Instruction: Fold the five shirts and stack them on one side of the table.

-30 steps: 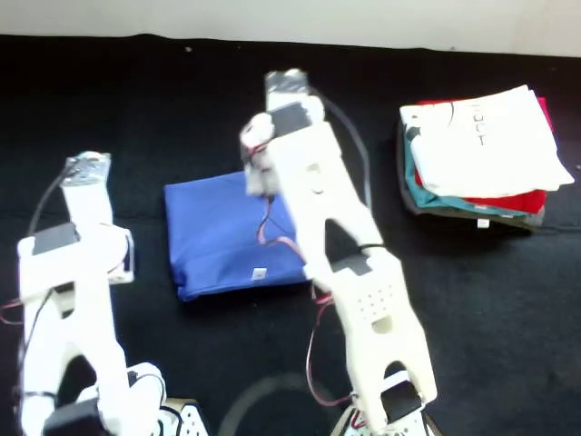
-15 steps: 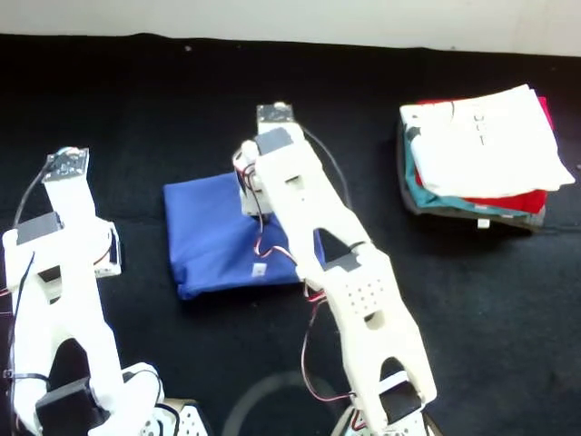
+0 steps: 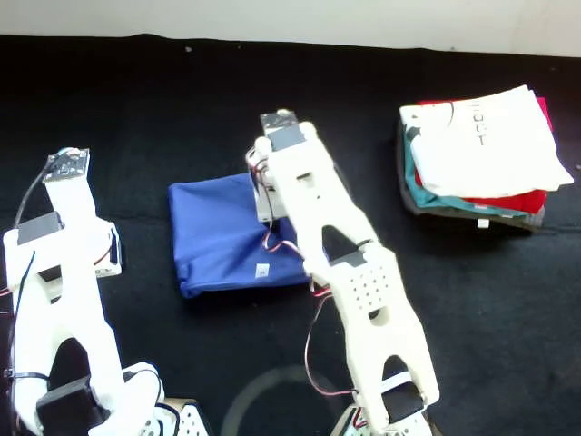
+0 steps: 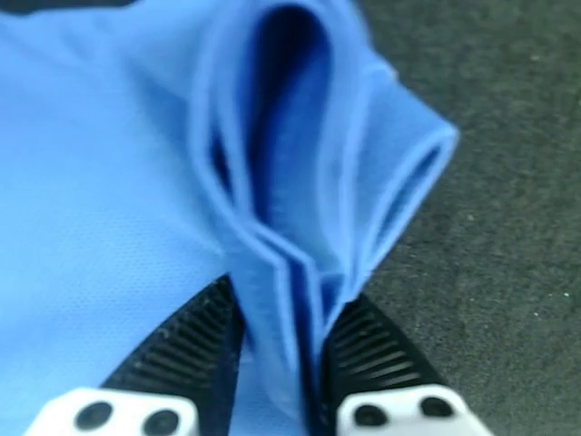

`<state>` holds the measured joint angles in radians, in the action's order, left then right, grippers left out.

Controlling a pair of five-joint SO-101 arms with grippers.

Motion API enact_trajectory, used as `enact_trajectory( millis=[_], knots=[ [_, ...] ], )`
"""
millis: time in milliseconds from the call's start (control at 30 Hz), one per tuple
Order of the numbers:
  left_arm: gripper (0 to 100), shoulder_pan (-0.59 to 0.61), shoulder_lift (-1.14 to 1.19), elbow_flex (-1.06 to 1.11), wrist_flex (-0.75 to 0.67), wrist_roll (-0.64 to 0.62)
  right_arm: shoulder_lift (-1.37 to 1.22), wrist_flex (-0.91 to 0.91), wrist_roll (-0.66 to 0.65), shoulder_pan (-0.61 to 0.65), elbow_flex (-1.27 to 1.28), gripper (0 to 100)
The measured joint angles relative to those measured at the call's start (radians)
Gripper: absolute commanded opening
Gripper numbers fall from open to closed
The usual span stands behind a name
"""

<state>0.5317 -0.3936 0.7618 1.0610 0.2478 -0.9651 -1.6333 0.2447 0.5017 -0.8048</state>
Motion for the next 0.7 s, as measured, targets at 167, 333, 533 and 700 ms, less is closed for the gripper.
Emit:
enact_trajectory(
  millis=[167,333,533,700],
  knots=[
    [12,0.000,0.000,0.000,0.000,0.000,0.000,-0.063,-0.028,-0.058,-0.114,0.6],
    [12,0.000,0.000,0.000,0.000,0.000,0.064,-0.115,-0.158,-0.137,-0.193,0.6],
    [12,0.000,0.006,0.000,0.000,0.000,0.282,-0.115,-0.282,-0.232,-0.193,0.6],
    [12,0.000,0.006,0.000,0.000,0.000,0.470,-0.118,-0.371,-0.324,-0.193,0.6]
  ],
)
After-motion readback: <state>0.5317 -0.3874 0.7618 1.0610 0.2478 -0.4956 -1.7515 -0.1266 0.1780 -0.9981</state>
